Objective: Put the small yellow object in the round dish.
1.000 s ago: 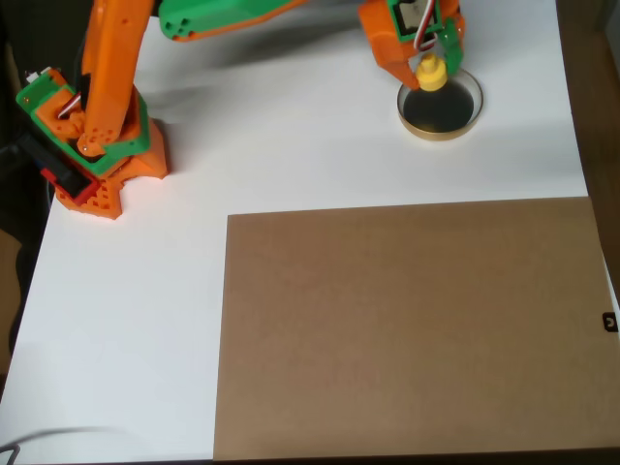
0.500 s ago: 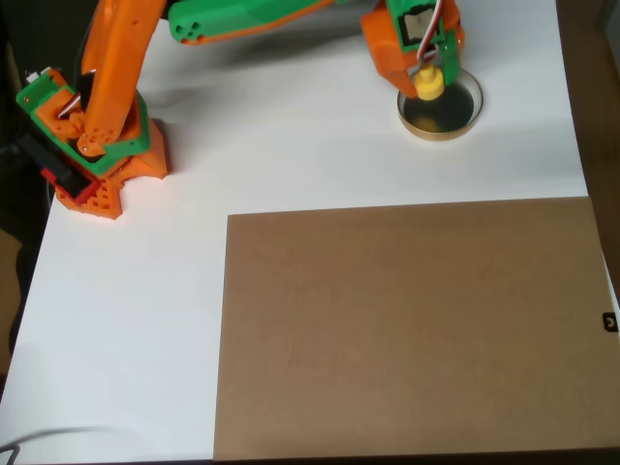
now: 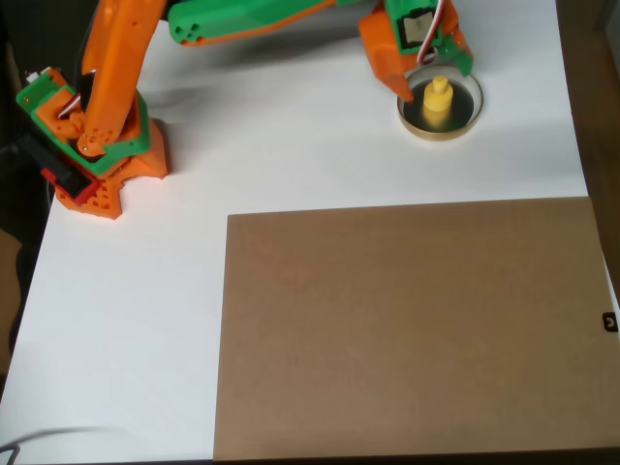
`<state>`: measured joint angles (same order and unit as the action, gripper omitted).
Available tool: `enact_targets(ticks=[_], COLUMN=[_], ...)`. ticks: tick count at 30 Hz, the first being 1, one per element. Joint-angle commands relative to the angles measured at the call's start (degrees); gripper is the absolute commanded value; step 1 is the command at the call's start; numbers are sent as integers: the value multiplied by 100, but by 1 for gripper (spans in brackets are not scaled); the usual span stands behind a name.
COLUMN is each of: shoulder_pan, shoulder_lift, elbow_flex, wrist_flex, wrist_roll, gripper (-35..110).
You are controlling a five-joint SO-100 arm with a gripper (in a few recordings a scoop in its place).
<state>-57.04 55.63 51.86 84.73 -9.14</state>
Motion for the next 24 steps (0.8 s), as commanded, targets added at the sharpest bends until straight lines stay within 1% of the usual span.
enact_targets(ticks=[1, 7, 13, 17, 24], shoulder_pan=[290, 914, 1731, 2505, 3885], shoulder_lift=[967, 2593, 4192, 4983, 6038], elbow_flex=[35, 1942, 3946, 4685, 5432], wrist_flex=[70, -308, -729, -870, -1002], wrist_roll=[-369, -1195, -1635, -1837, -2101], gripper=[26, 27, 27, 27, 26])
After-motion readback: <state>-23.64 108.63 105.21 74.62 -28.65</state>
